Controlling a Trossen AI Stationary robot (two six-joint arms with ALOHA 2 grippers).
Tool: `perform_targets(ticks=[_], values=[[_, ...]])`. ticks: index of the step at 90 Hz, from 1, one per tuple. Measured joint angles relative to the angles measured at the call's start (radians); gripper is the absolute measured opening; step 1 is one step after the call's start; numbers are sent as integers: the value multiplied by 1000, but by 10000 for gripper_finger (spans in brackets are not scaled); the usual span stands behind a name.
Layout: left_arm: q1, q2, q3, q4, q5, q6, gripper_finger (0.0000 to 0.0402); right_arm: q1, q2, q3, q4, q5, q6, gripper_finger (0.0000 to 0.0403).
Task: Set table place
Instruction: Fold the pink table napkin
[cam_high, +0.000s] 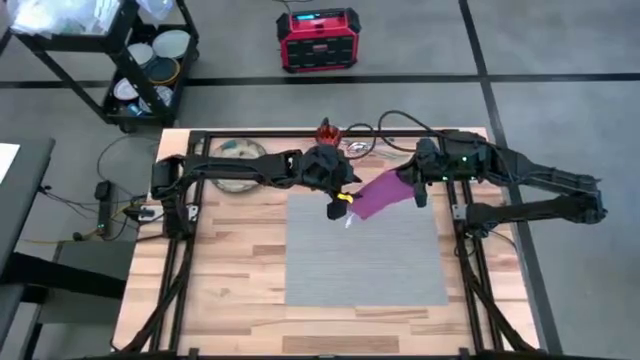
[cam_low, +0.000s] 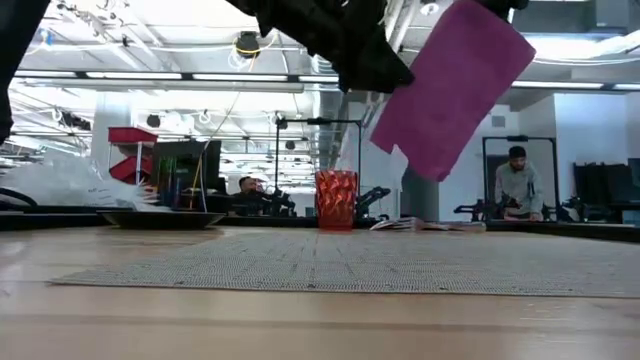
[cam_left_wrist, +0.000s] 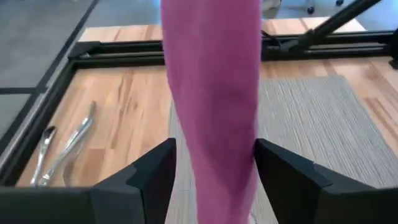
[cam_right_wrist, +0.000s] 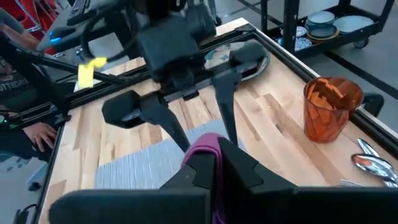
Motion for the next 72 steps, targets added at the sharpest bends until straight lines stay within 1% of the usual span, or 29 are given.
perform_targets(ticks=[17, 31, 39, 43, 47, 50, 55, 58, 65, 72], values=[[-1, 37, -2, 12, 19, -5, 201, 0, 0, 0, 8, 0, 0, 0], [-6, 72, 0, 81, 38, -29, 201, 0, 0, 0, 15, -5, 4, 0], [-7, 85, 0, 89, 38, -31, 191, 3, 0, 0, 17, -6, 5, 0], [-6, 85, -1, 87, 48, -28, 175, 6, 0, 0, 21, -6, 5, 0], [-6, 83, 0, 73, 80, -10, 149, 7, 0, 0, 20, -6, 4, 0], [-6, 81, 0, 49, 103, 3, 120, 7, 0, 0, 23, -6, 1, 0], [-6, 81, 1, -9, 123, 16, 54, 6, 0, 0, 21, -5, 0, 0], [-6, 79, 5, -74, 131, 18, 29, 2, 0, 0, 18, -4, -5, 0], [-7, 78, 34, -221, 132, 32, 8, -19, -4, 0, -2, 1, -27, 0], [-12, 72, 79, -366, 132, 37, 2, -48, -8, 0, -37, 2, -39, 1]])
